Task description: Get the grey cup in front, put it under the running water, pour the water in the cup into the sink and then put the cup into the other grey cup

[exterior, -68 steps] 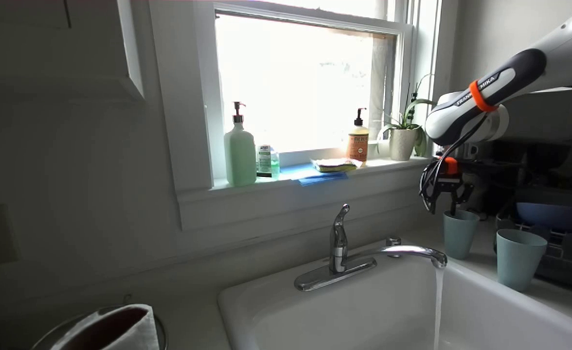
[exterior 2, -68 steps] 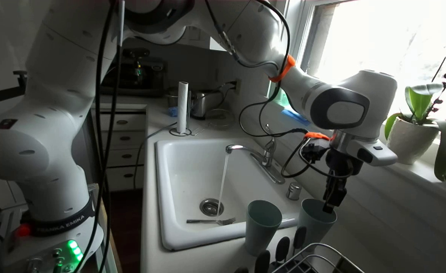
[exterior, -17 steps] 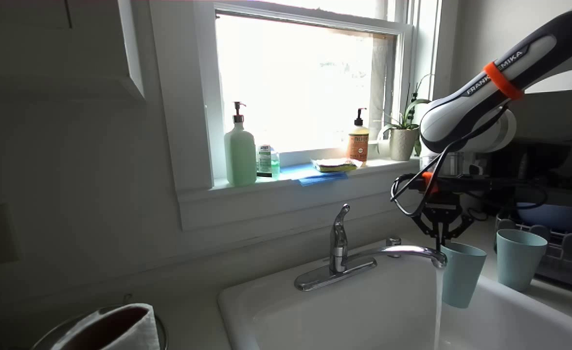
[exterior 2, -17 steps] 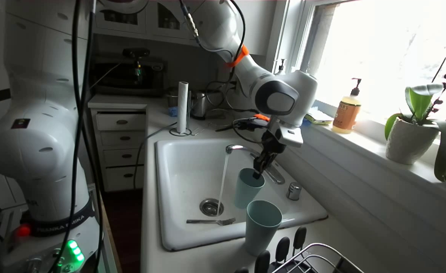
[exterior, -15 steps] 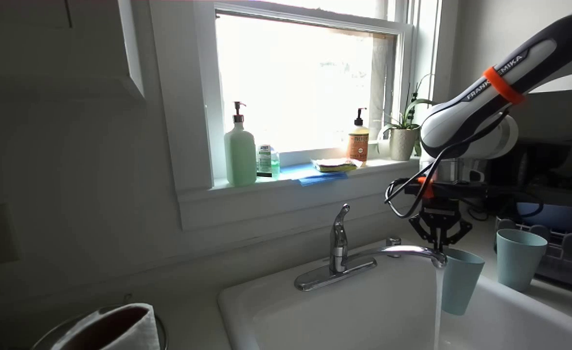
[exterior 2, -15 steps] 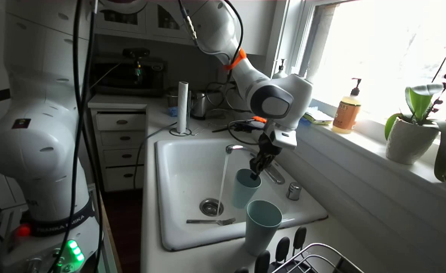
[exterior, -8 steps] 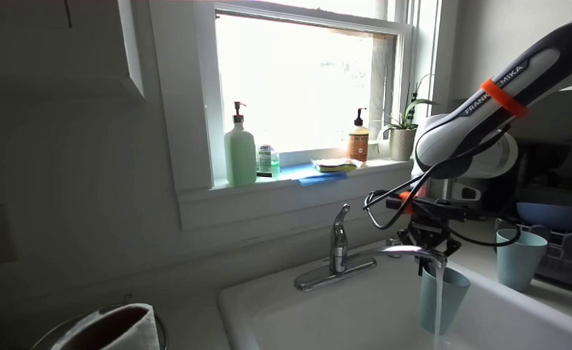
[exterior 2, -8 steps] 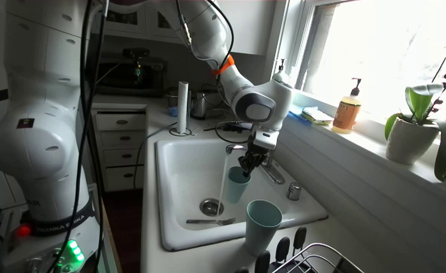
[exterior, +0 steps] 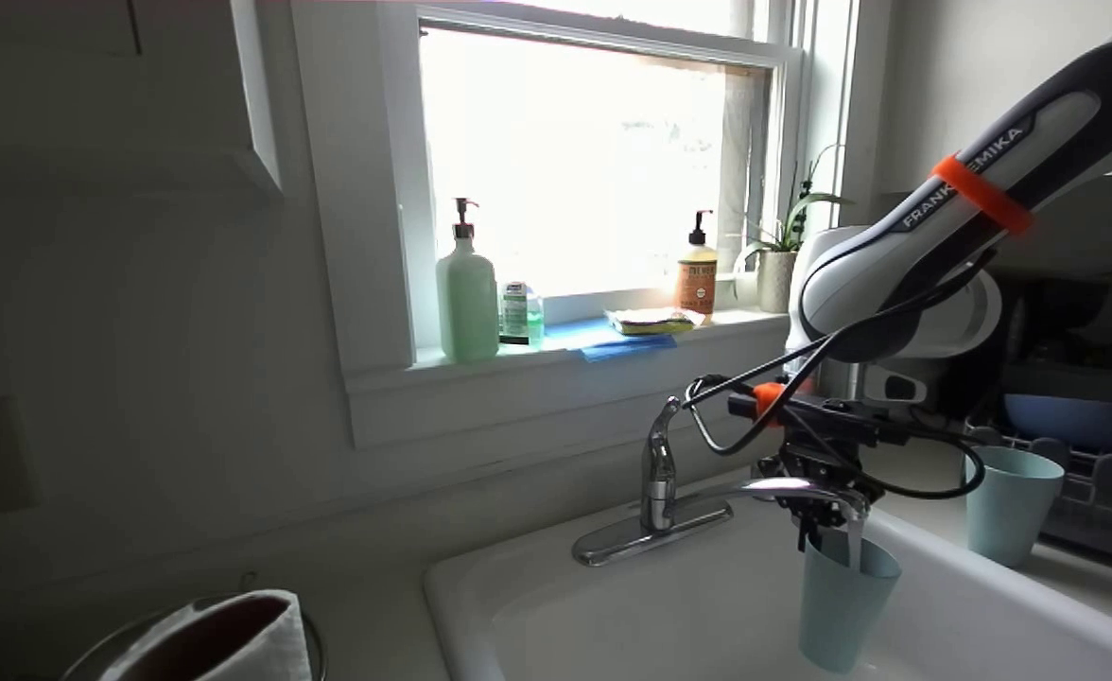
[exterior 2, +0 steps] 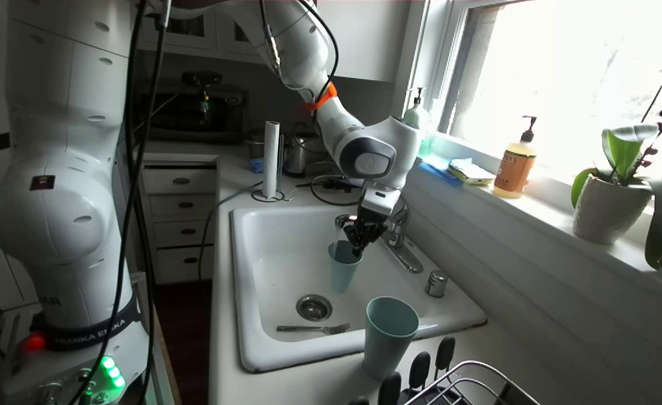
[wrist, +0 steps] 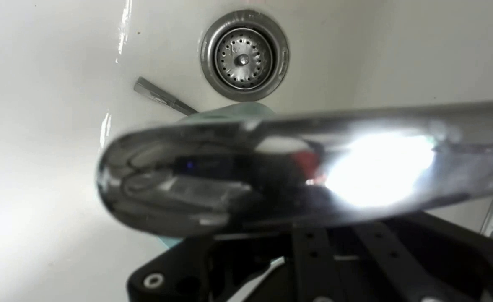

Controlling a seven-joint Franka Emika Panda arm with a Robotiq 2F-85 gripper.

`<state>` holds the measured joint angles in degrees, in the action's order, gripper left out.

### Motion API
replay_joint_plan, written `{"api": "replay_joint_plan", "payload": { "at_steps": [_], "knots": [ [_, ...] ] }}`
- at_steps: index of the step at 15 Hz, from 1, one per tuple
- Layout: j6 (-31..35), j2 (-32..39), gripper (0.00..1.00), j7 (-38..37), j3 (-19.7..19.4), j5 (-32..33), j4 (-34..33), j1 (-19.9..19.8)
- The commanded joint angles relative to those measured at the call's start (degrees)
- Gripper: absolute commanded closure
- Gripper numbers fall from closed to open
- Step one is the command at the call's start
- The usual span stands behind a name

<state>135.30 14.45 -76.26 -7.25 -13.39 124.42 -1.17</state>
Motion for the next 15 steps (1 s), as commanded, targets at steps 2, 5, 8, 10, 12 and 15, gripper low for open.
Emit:
{"api": "replay_joint_plan", "payload": {
  "at_steps": [2,5,8,10,12,15],
  "knots": [
    [1.6,-1.9,0.99,-1.8,0.1,0.6,1.3,0.1],
    [1.3,-2.0,0.99,-2.0,0.1,0.9,1.5,0.2],
    [1.0,-2.0,0.99,-2.3,0.0,1.5,1.6,0.4],
    [1.0,-2.1,0.99,-2.2,-0.2,2.0,1.6,0.4],
    [0.7,-2.2,0.99,-1.7,-0.6,3.4,1.3,0.2],
    [0.3,-3.1,0.99,-1.0,-1.5,8.0,1.1,0.2]
  ]
}}
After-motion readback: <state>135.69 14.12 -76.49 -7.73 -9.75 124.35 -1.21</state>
